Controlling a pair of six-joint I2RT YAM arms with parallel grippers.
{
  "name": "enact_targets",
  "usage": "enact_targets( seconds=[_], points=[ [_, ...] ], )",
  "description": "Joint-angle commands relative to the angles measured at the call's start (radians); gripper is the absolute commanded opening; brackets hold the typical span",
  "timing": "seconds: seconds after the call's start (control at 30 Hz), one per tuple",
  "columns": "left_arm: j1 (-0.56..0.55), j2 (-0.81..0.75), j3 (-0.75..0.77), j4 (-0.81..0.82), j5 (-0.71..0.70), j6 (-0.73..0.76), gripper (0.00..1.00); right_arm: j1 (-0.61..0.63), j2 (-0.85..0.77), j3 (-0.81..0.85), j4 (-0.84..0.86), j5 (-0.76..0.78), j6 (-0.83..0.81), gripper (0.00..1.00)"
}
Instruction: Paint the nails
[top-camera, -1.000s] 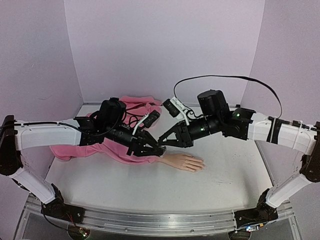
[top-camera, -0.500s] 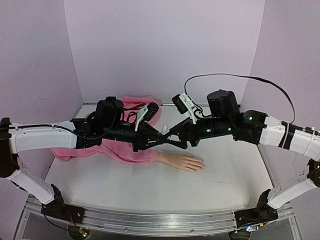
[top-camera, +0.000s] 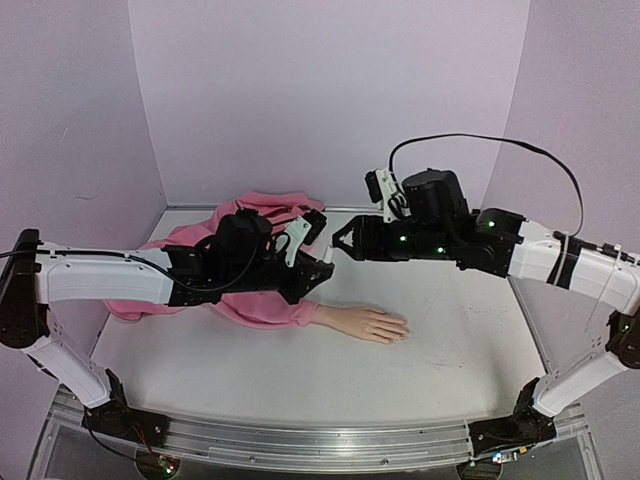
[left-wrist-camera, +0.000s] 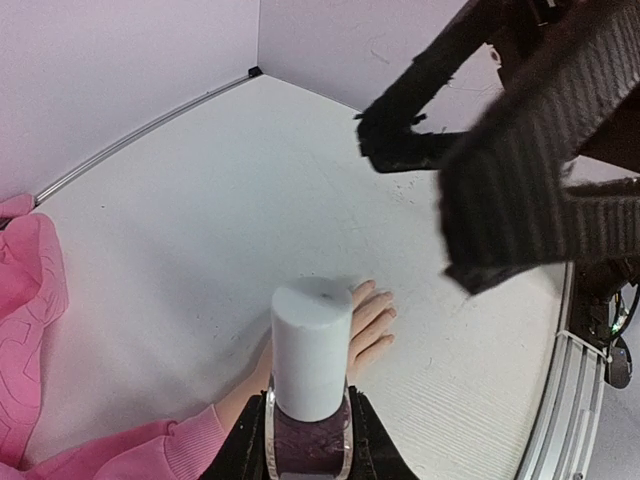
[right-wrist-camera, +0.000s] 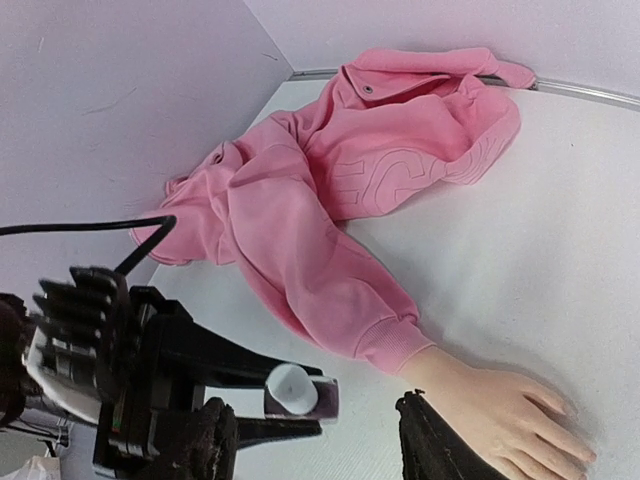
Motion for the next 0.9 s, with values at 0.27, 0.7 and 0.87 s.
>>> enact_targets(
  seconds=[0.27,0.7,0.87],
  points=[
    [-0.014,0.033,0.095,0.036,-0.038,-0.029,0.00,0.013,0.132,0.093,0.012,0.022,0.042,0.39],
    [0.032,-0.006,0.082,0.035,0.358,0.009,0.00,-0.017,0.066,0.005,0.059,-0.165,-0.099,0.00],
    [0.113,-0.038,0.066,0.080,1.023,0.054,0.00,-0.049,0.017,-0.047,0.107,-0.986,-0.473,0.00]
  ],
)
